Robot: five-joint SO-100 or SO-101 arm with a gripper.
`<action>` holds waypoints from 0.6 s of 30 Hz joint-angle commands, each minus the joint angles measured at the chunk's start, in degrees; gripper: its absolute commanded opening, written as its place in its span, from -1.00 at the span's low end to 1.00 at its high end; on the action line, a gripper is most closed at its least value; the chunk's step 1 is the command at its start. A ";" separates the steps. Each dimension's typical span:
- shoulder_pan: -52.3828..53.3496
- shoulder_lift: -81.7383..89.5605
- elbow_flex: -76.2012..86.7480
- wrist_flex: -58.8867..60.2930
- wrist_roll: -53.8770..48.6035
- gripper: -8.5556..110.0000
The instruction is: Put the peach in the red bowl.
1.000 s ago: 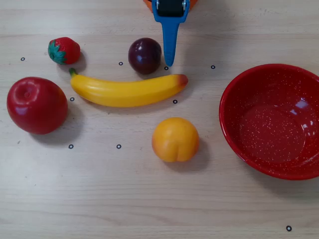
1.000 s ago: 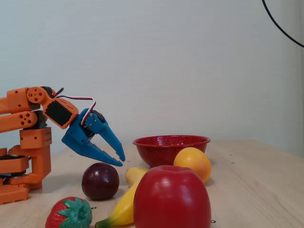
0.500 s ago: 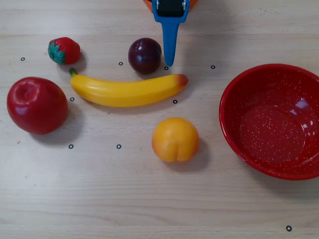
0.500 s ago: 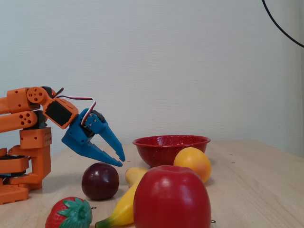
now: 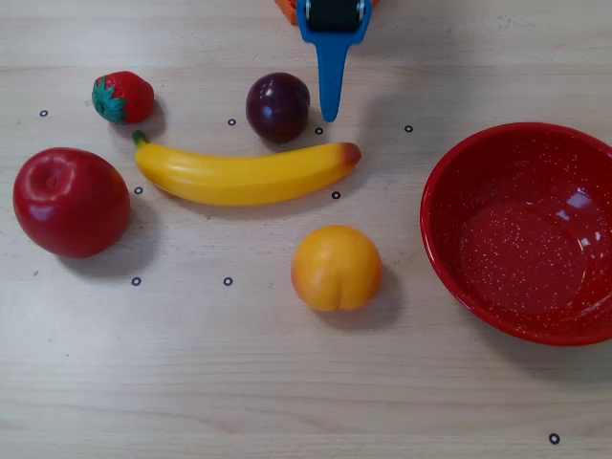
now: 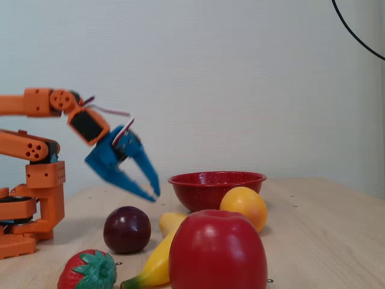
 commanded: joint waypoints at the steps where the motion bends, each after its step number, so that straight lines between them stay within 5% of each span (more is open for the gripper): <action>1: 1.05 -4.04 -9.58 0.79 2.29 -0.85; 18: -0.18 -45.79 -49.31 13.45 -1.93 -0.85</action>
